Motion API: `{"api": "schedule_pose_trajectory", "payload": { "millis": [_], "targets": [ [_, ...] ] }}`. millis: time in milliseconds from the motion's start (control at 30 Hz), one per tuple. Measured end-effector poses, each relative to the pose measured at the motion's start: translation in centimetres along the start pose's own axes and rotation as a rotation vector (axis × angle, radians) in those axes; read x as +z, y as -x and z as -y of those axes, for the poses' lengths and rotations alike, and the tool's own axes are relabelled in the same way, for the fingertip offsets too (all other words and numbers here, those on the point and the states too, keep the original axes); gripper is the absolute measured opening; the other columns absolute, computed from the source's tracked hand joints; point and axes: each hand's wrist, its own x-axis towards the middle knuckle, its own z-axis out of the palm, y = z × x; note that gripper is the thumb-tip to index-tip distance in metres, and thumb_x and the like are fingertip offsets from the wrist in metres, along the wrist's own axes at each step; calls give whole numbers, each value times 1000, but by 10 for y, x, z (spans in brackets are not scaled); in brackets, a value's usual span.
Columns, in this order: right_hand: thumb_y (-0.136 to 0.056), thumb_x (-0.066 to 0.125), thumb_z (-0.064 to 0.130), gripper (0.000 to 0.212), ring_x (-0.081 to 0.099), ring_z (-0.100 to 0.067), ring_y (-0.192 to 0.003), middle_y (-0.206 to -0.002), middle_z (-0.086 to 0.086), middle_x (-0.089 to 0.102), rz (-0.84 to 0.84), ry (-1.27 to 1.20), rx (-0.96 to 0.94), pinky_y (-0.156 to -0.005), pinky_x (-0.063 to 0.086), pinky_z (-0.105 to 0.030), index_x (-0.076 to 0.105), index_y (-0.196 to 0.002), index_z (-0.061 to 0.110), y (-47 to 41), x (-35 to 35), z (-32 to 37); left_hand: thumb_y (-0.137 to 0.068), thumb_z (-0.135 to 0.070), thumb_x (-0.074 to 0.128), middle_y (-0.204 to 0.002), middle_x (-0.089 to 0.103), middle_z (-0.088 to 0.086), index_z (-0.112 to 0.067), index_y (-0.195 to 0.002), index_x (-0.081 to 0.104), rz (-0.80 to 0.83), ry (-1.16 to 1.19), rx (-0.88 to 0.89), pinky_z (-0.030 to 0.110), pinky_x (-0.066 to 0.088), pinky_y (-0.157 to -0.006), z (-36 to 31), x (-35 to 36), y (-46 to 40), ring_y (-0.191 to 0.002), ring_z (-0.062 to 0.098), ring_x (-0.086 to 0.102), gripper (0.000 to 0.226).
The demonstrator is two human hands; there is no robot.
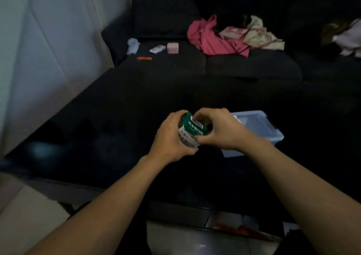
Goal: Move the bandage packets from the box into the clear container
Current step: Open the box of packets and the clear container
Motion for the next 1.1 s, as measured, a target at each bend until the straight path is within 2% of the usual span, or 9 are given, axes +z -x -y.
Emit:
{"api": "schedule_pose_trajectory", "payload": {
  "millis": [200,333,467,567,667,767,900,1000,1100],
  "targets": [
    [-77,80,27,49,63,-2,-104,-116,9,69,-21,-20,-4,-90,56,-25,65,-123,25,24,-10,-2,-43,-27,101,-122,58,-8,-25,-132,52,62,61,27,37,57,-93,-11,1,5,-108,8,62,101],
    [-81,77,23,39,63,2,-104,-113,13,70,-69,-132,1,-93,54,-23,69,-120,24,27,-7,-18,-44,-23,102,-119,62,-11,-28,-126,55,48,154,46,27,57,-90,-5,13,1,-107,3,63,94],
    [-86,72,18,32,64,1,-100,-109,11,70,-104,-108,13,-84,54,-18,70,-118,23,14,-10,-31,-44,-22,102,-118,63,-13,-30,-126,53,65,199,24,16,55,-84,-3,26,-22,-105,0,63,96],
    [-88,59,8,21,64,-7,-76,-89,2,71,-285,-97,0,-65,55,-29,72,-103,16,0,-12,-41,-44,-21,102,-117,62,-14,-30,-126,51,66,218,41,15,54,-83,-1,30,-41,-104,-2,61,97],
    [-87,55,5,28,66,-15,-80,-91,0,69,-418,-193,35,-70,58,-44,68,-110,14,-14,-6,-53,-44,-20,102,-121,58,-16,-34,-127,47,95,188,44,17,52,-87,6,27,-46,-110,-3,57,100],
    [-90,66,11,35,63,-5,-89,-103,11,64,-543,-243,101,-80,58,-31,62,-123,19,-27,10,-57,-46,-24,102,-122,57,-18,-36,-128,45,156,197,-26,17,51,-88,16,24,-44,-113,-4,56,101],
    [-94,65,12,16,66,-5,-84,-95,12,67,-615,-375,158,-71,58,-24,69,-107,20,-40,27,-53,-64,-43,92,-119,63,-11,-35,-121,53,194,376,-200,28,56,-87,18,19,-46,-109,5,63,70],
    [-98,59,10,16,68,-11,-86,-97,2,71,-661,-525,182,-69,60,-26,72,-108,13,-45,32,-50,-80,-36,80,-115,68,-5,-27,-118,62,124,355,-243,30,56,-82,18,15,-49,-108,13,66,43],
    [-101,56,13,20,69,-16,-95,-103,-1,70,-633,-665,184,-73,63,-33,68,-117,9,-43,35,-45,-82,-32,80,-111,68,-10,-26,-118,62,104,261,-200,26,56,-75,15,12,-43,-100,7,67,41]
  ]
}}
